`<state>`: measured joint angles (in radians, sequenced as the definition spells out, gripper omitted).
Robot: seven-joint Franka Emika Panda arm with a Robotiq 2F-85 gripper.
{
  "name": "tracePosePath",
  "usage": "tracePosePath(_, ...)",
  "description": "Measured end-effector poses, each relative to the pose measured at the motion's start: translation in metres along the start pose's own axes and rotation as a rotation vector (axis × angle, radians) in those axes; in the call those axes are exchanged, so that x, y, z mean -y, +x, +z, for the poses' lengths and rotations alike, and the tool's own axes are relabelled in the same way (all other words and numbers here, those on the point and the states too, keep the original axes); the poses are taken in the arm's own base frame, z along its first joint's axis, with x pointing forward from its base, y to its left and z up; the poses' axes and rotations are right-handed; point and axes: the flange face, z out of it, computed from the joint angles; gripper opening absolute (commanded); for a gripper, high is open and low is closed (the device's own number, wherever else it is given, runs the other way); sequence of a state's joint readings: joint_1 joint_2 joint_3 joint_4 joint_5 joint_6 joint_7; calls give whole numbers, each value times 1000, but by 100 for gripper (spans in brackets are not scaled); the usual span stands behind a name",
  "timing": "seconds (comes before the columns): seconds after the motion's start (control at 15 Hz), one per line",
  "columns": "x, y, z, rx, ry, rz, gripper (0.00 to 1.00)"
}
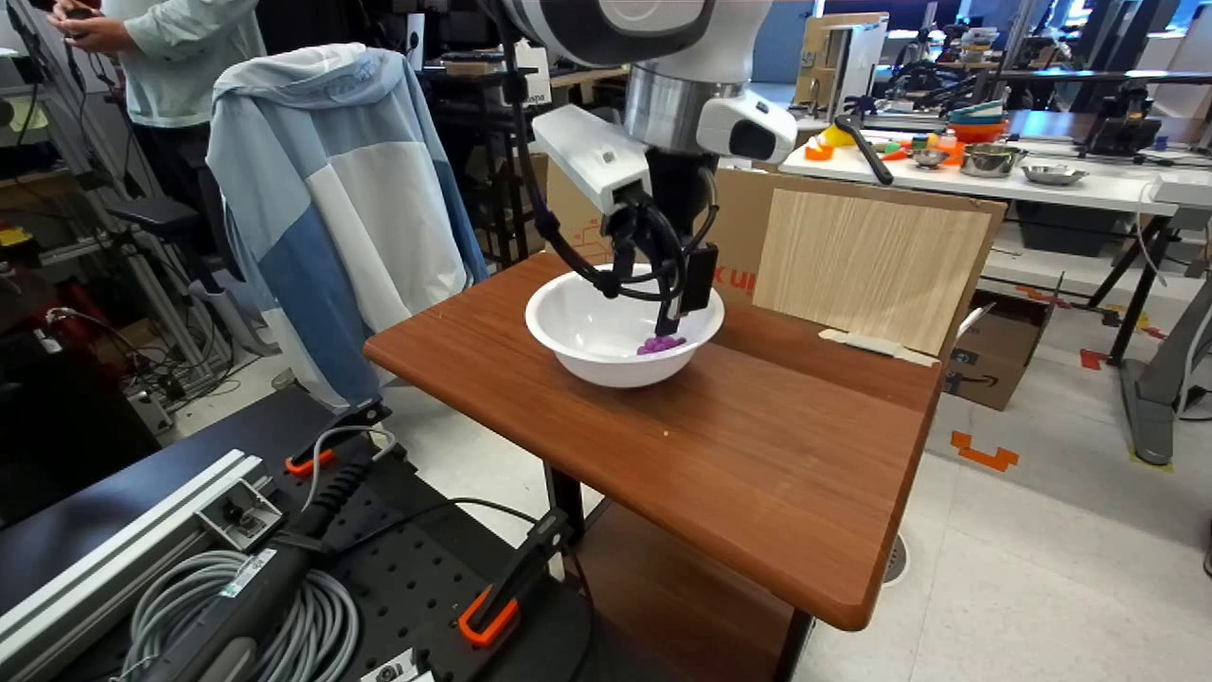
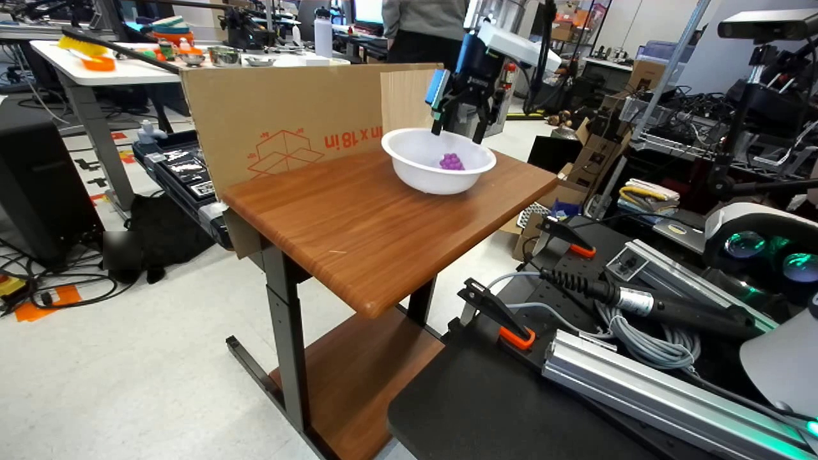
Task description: Put the plastic grapes in the white bowl
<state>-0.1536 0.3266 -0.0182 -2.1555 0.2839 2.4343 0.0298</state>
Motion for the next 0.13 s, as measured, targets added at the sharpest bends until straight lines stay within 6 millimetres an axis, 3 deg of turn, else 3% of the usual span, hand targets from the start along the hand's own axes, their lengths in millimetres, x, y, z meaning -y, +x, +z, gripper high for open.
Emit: tracePosePath(0.13, -1, -15, -15, -54, 18, -17, 100)
